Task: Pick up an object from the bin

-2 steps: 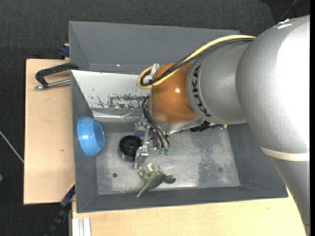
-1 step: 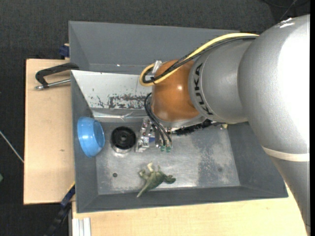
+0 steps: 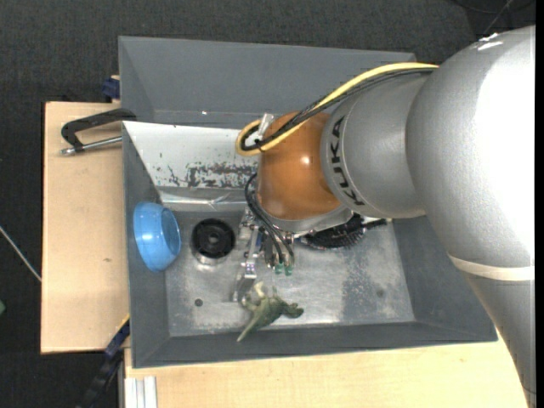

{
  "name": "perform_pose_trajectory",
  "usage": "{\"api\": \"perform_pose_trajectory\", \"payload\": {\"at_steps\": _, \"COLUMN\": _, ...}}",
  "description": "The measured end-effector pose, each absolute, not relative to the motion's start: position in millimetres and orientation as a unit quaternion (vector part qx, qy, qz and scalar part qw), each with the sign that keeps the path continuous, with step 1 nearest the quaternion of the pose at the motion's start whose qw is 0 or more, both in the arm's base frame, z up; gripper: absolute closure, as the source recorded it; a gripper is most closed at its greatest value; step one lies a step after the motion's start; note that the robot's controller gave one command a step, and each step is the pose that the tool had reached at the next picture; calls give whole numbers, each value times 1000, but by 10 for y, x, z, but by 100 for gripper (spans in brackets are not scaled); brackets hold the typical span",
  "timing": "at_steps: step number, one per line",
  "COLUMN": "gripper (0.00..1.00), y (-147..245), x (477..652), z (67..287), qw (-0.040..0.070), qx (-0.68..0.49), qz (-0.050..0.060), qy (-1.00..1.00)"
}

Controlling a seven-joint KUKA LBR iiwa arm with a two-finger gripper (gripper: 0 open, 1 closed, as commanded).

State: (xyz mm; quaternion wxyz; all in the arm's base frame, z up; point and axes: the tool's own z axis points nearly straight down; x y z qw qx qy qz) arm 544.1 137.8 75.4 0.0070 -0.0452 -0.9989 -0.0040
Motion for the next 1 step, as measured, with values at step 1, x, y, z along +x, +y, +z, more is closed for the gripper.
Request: {"api": "perform_pose_trajectory", "payload": {"at_steps": 1, "gripper": 0, "y": 1973, "x": 5891, "z": 735, "qw": -4, "qx": -18, "qz": -3, "qy": -1000}}
